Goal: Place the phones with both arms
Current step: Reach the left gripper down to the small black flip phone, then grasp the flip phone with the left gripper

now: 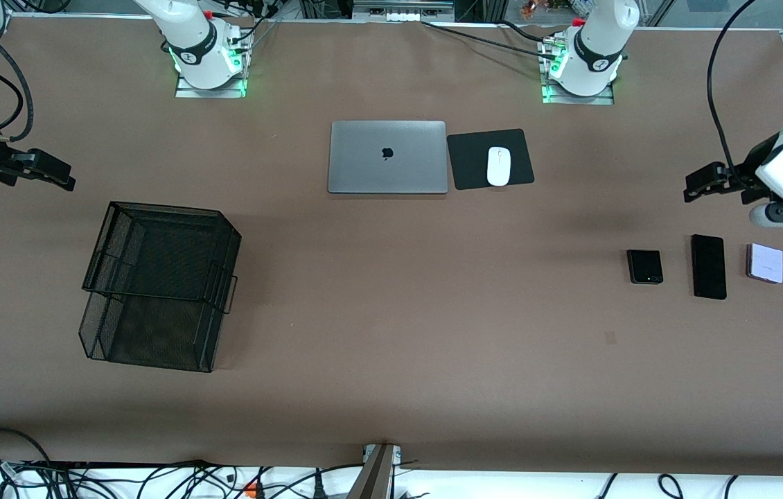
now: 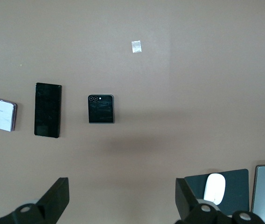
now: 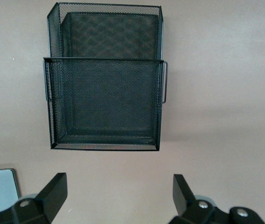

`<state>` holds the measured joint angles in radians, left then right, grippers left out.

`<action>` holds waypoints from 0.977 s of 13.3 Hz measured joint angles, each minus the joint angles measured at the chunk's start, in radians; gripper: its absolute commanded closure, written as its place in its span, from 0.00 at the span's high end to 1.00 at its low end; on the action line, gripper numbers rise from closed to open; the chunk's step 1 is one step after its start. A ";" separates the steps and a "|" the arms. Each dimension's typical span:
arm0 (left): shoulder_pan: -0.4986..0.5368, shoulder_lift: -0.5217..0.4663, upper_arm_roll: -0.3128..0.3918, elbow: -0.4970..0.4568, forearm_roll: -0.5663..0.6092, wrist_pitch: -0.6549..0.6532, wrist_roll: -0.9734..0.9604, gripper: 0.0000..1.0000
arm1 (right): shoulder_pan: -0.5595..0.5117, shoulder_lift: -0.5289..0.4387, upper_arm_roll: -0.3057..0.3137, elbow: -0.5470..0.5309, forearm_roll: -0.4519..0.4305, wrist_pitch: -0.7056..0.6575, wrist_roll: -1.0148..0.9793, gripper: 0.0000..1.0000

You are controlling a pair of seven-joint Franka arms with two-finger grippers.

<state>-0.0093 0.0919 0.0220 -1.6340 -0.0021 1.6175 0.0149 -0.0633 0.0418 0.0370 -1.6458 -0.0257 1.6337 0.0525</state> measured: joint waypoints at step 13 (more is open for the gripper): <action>0.115 0.237 0.003 -0.486 0.009 0.821 0.174 1.00 | 0.000 0.000 0.002 0.000 0.000 0.000 0.000 1.00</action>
<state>0.1053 0.3285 0.0253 -2.1204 0.0067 2.4386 0.1889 -0.0633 0.0418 0.0394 -1.6458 -0.0256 1.6335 0.0525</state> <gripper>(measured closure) 0.000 0.000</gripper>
